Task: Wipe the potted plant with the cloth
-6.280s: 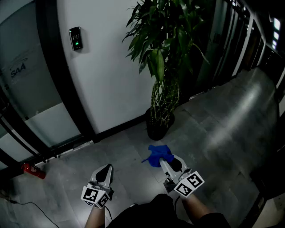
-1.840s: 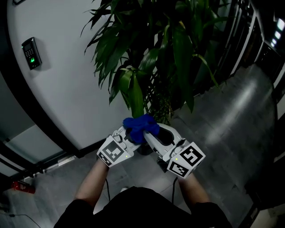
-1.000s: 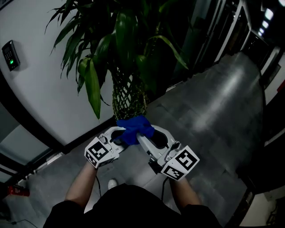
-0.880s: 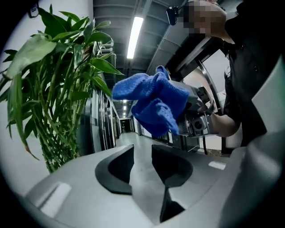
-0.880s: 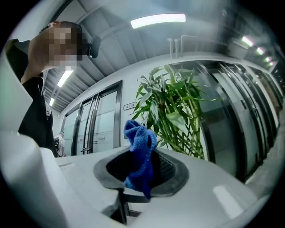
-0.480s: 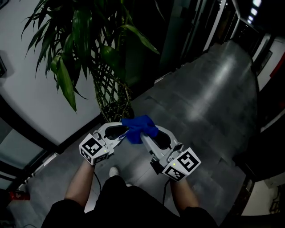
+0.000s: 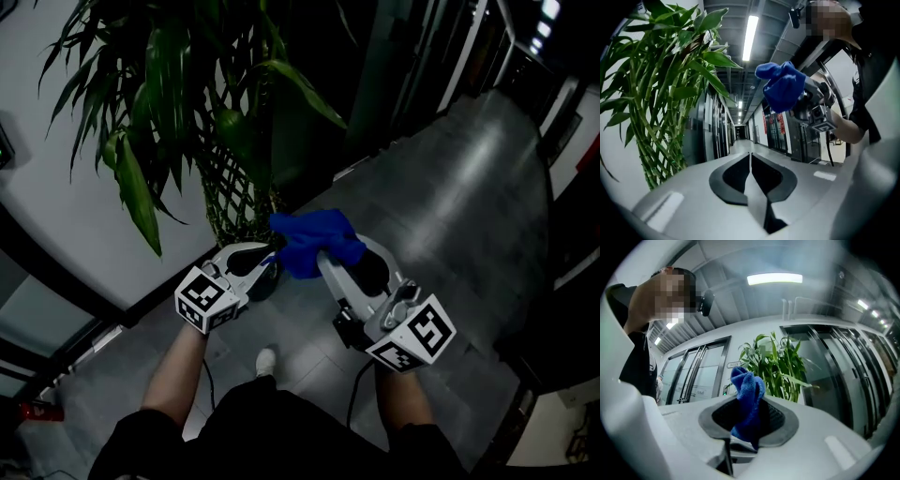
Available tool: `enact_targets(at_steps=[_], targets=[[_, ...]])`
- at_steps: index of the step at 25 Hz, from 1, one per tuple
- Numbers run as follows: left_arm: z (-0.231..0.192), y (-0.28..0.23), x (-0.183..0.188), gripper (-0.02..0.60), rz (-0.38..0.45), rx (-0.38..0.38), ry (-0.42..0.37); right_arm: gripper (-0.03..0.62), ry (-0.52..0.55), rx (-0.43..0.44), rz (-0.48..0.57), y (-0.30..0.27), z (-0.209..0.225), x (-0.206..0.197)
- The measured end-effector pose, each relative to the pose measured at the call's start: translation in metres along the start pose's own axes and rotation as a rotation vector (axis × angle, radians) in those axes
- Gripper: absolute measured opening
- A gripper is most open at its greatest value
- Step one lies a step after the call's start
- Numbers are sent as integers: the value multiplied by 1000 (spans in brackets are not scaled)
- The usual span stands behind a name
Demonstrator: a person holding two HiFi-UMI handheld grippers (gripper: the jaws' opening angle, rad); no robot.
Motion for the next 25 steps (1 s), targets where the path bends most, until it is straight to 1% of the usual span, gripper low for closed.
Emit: enact_targets(at_steps=[3,6,9,11,14,17,21,25], targets=[[-30,-8,12,21,9,27,-23,109,21,62,75,-34,6,28],[-60,-13,25,20,22,41,-42,109,63,112,135,-73,13,46],[-88,-17,36,20,29,61,-59,109,88,161,171,-114,20,55],[-104,-18,41,21,17,75,-77,109,86,178,183,-140,28,56],[-122,-16,44,20,4,105,-98,109,64,208,182,-173,40,53],[-136,-15,52,21,16,166,-112,109,36,257,172,-196,48,52],[-145,-28,75,21,31,233,-152,109,30,337,114,-215,56,37],[-139,-43,76,21,30,280,-175,109,12,392,48,-216,63,15]])
Point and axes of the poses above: the fingertips, and each gripper's own axes: y backward along the fingers, z to its right, x out of its top, the point moved 2 cm from there along y, backward along the fingers, and after that the axes turned 3 degrees about -x, right-handed, at the moved point
